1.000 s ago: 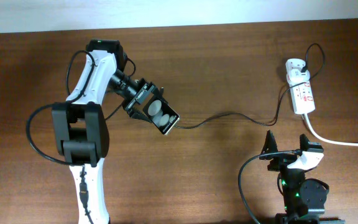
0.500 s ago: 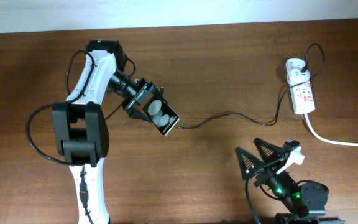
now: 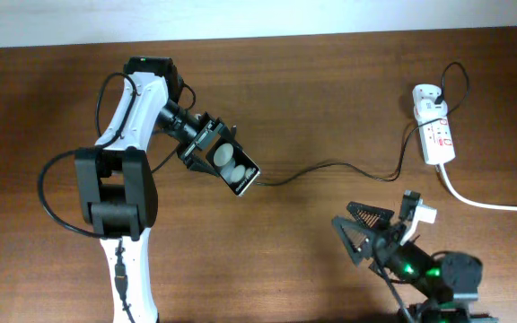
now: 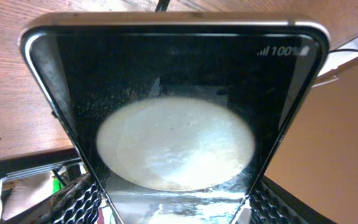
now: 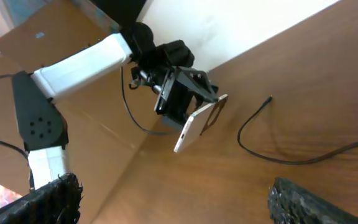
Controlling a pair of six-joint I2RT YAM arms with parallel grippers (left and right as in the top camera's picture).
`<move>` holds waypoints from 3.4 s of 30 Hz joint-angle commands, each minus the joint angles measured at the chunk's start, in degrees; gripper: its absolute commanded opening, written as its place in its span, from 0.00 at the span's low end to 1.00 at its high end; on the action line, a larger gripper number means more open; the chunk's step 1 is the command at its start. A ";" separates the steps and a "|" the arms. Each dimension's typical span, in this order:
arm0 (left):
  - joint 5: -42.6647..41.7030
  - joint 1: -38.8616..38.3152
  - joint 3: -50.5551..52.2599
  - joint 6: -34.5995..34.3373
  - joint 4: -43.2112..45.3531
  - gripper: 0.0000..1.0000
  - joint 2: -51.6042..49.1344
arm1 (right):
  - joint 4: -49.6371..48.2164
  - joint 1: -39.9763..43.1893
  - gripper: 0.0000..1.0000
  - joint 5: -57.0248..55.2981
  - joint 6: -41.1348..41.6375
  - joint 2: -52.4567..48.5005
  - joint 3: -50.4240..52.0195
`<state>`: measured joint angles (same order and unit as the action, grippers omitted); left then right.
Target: Plug charger to phone and switch on socket
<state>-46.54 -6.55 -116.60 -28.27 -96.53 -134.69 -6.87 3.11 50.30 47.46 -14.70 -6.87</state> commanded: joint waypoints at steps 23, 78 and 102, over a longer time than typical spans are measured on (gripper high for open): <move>-1.68 0.33 -1.11 0.72 0.02 0.00 -0.20 | -7.02 -40.00 0.37 -37.62 -2.75 -85.33 -46.93; 3.04 -11.82 76.46 -4.04 112.34 0.99 48.52 | -51.39 -17.99 0.04 -15.50 20.63 -74.20 -14.36; 2.58 -12.22 76.46 -38.36 155.03 0.99 34.51 | -64.57 -25.31 0.04 -23.67 28.04 -79.10 -19.26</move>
<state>-43.11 -18.37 -39.75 -64.16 58.08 -99.07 -70.32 -21.17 27.97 75.26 -92.92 -23.09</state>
